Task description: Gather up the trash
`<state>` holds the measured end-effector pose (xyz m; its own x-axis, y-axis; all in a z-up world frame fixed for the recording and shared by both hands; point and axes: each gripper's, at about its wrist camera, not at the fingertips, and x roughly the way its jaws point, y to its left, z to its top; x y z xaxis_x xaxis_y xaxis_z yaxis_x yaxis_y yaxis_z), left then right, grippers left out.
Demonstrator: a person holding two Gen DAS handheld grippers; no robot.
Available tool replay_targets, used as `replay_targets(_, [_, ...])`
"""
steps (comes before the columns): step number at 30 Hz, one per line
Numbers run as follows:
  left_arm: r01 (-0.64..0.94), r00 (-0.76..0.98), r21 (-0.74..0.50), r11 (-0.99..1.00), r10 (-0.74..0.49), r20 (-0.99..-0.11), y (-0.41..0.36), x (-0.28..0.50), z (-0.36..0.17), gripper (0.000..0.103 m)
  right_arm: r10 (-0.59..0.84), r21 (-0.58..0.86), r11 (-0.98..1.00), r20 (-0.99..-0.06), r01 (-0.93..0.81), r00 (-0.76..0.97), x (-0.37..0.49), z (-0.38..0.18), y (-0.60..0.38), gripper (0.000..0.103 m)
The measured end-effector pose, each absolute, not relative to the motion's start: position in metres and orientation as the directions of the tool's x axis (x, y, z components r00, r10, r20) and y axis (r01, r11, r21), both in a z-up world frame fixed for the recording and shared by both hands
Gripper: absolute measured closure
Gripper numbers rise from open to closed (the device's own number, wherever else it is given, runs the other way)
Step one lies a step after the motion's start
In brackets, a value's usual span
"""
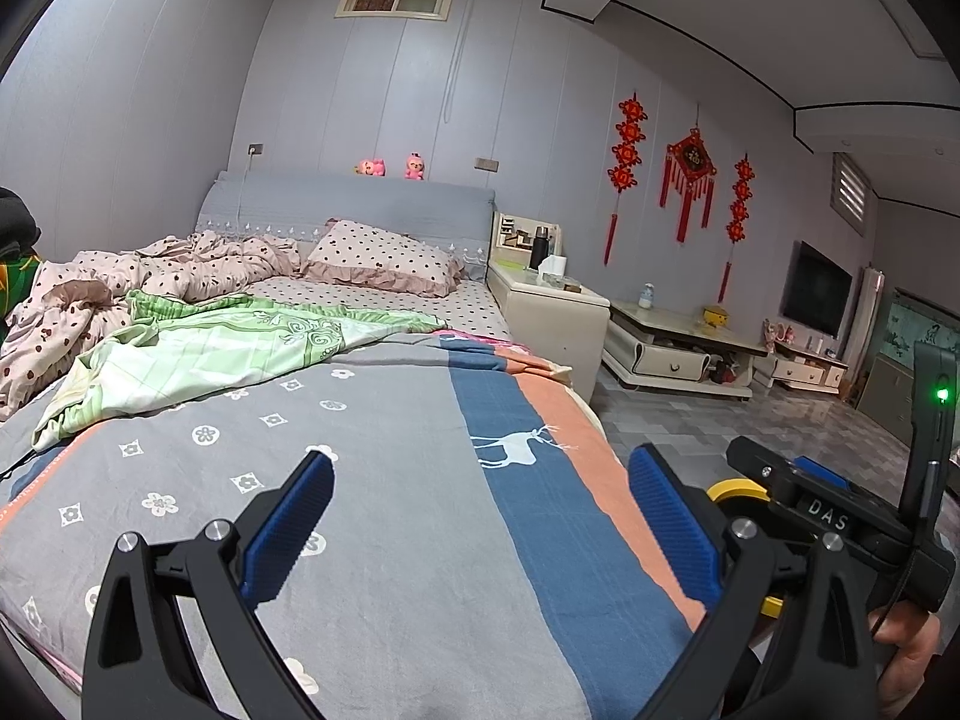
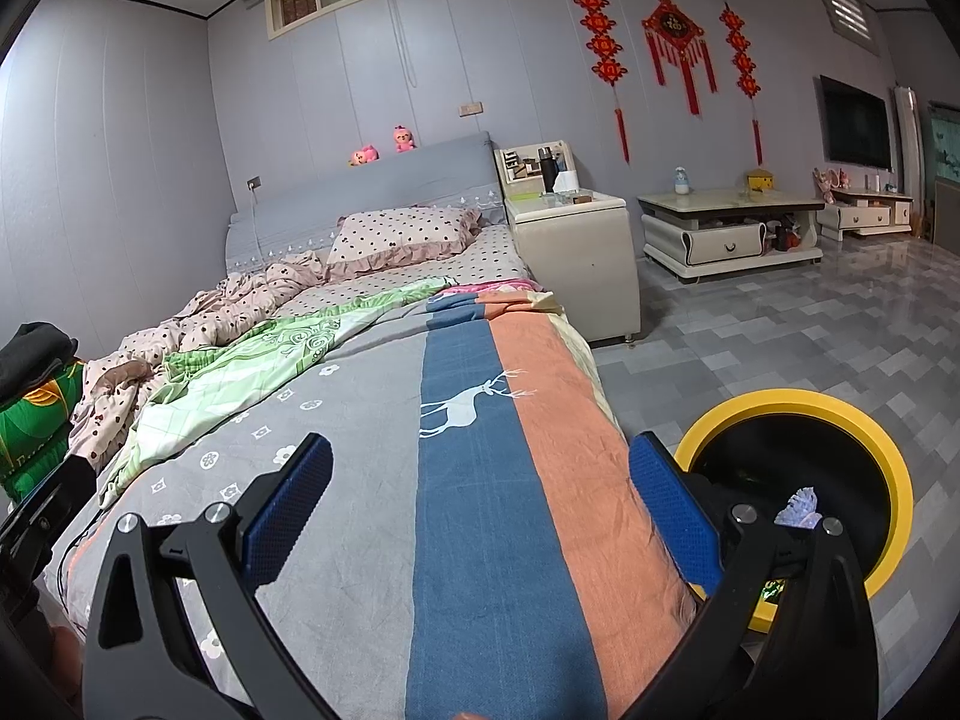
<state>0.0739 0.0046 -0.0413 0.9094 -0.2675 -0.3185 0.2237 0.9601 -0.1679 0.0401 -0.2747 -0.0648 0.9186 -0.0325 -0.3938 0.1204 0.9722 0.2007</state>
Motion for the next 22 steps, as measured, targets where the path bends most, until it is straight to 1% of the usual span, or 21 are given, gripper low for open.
replay_targets(11, [0.218,0.913,-0.166,0.962,-0.261,-0.313,0.0047,0.0735,-0.0409,0.008,-0.033,0.206,0.971,-0.398,0.125,0.917,0.039,-0.069,-0.2729,0.008])
replay_targets(22, [0.219,0.906,-0.175,0.96,-0.267,-0.329,0.009,0.0822,-0.0369,0.008,-0.034,0.206,0.971,-0.398,0.125,0.917,0.0412,-0.0664,-0.2741,0.008])
